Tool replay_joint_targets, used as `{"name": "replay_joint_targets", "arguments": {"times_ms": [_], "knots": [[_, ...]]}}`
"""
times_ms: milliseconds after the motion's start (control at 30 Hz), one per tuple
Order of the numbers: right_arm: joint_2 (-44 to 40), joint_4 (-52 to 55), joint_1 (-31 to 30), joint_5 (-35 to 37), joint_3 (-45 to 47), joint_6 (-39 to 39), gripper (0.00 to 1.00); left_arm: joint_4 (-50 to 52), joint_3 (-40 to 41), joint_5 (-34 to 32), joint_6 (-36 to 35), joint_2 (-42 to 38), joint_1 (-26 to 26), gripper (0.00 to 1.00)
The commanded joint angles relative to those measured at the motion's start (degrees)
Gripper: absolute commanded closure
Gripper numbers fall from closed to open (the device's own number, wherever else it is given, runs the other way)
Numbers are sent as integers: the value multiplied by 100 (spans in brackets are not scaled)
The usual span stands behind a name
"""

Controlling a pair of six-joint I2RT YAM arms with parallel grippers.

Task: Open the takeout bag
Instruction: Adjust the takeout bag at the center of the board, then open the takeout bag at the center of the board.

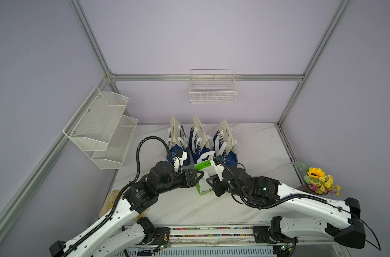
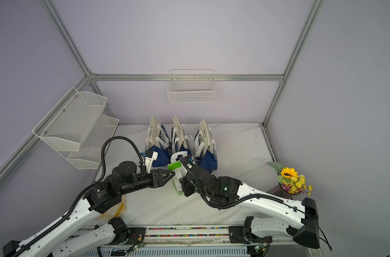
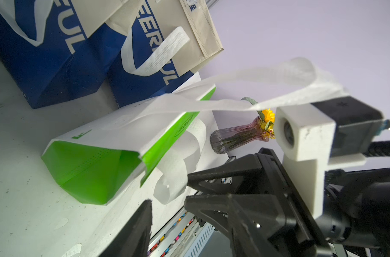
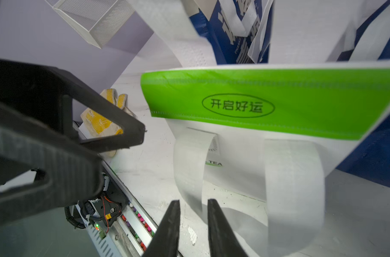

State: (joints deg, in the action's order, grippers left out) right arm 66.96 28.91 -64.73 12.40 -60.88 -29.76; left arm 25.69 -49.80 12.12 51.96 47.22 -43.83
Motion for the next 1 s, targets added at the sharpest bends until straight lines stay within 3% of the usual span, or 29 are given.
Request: {"name": "replay_joint_targets", "arguments": {"times_ms": [0, 133, 300, 367, 433, 633, 800, 967], "knots": [[-189, -705, -17, 68, 125, -136, 69, 11, -285, -639, 132, -6, -19, 46], [-130, -1027, -21, -10, 428, -329, 60, 72, -345, -1070, 77, 36, -20, 47], [-124, -1538, -22, 23, 803, -521, 47, -565, -229, -753, 120, 243, -20, 50], [-80, -1595, -22, 65, 814, -524, 47, -773, -214, -585, 170, 371, -20, 52], [-16, -1631, -21, 86, 806, -547, 51, -965, -189, -428, 203, 458, -20, 53], [64, -1730, -20, 94, 898, -635, 80, -1106, -171, -524, 209, 474, -20, 57], [92, -1778, -14, 74, 937, -680, 88, -1115, -131, -494, 276, 481, -20, 57], [130, -1884, -8, 45, 938, -689, 94, -823, 123, -678, 460, 171, -18, 51]]}}
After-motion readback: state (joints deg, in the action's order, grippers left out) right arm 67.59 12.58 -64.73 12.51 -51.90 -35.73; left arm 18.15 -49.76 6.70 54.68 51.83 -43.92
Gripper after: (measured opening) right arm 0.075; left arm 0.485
